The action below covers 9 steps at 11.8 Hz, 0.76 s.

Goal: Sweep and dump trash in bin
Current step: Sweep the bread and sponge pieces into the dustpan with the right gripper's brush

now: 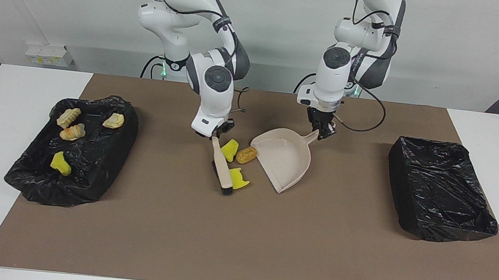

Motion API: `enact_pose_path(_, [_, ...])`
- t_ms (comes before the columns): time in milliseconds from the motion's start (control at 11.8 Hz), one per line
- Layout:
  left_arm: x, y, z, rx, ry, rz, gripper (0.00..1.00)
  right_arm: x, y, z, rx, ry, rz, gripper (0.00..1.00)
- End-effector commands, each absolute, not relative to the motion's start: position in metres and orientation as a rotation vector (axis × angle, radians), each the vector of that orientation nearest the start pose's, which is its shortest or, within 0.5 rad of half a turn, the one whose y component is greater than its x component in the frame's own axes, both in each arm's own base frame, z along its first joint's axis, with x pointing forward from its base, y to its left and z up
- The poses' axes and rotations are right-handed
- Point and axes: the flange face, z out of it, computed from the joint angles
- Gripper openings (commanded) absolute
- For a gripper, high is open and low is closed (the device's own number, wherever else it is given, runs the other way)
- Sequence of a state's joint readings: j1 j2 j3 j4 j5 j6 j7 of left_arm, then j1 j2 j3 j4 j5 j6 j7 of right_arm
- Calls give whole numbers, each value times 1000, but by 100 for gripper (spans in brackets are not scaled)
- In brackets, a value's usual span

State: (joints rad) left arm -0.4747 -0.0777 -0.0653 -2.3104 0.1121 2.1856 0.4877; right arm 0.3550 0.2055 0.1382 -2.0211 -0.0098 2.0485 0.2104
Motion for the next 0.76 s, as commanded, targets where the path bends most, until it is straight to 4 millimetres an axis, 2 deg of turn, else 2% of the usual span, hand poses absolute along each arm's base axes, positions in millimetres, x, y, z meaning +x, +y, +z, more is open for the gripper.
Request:
enact_pose_path(0, [426,-259,370,-2633,1547,31,0,496,307,330,-3091,-255,255,0])
enact_pose_path(254, [428,-260,372,-2656,1509,17,0,477,365,352,-2980,-231,240,0])
enact_pose_path(423, [430,-261,371,-2658,1508,10,0,476,383,372,-2927,-194,241,0])
enact_pose_path(508, [430,-261,371,-2661,1502,10,0,474,384,379,-2924,-198,236,0])
enact_pose_path(678, [430,-261,371,-2689,1451,5,0,472,371,402,-2936,-199,279,0])
